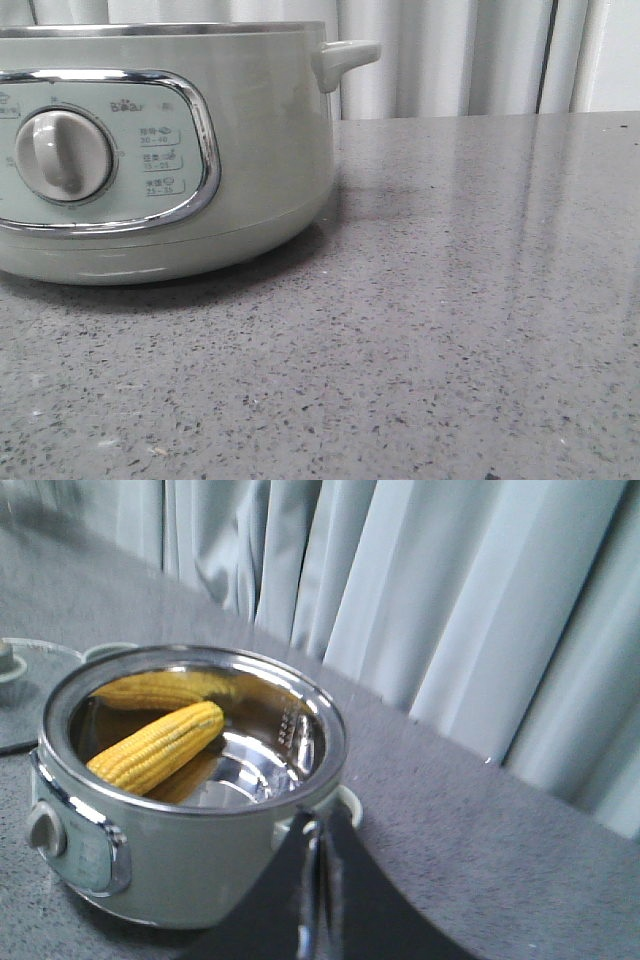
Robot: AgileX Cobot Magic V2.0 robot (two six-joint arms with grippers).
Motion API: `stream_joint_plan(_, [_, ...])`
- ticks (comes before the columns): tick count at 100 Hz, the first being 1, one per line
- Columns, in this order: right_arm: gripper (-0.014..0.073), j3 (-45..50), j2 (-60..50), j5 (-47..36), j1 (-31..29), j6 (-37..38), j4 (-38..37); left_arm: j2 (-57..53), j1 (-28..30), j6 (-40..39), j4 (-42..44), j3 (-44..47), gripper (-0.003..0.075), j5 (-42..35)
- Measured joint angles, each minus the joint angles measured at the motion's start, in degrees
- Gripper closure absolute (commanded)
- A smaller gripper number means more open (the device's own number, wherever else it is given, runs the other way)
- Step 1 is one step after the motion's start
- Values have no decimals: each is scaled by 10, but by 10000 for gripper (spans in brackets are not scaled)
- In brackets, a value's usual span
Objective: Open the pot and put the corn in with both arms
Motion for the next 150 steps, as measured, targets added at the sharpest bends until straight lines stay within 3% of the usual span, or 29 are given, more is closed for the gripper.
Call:
stream_joint_plan(12, [643, 97, -113, -30, -17, 0, -17, 0, -1, 2, -6, 28, 741, -25])
stream_joint_plan(28, [643, 150, -192, -49, -36, 0, -21, 0, -2, 4, -31, 46, 741, -69])
stream_joint_plan(108, [643, 154, -199, -71, -41, 0, -26, 0, -2, 5, -48, 61, 741, -103])
stream_joint_plan(122, [643, 154, -199, -71, -41, 0, -26, -19, -2, 5, -9, 114, 741, -144])
stream_joint_plan(136, [643, 154, -199, -71, -41, 0, -26, -84, -2, 1, 44, 221, 741, -255])
stream_joint_plan(150, [643, 154, -199, -71, -41, 0, -26, -167, -2, -58, 99, 333, 741, -333])
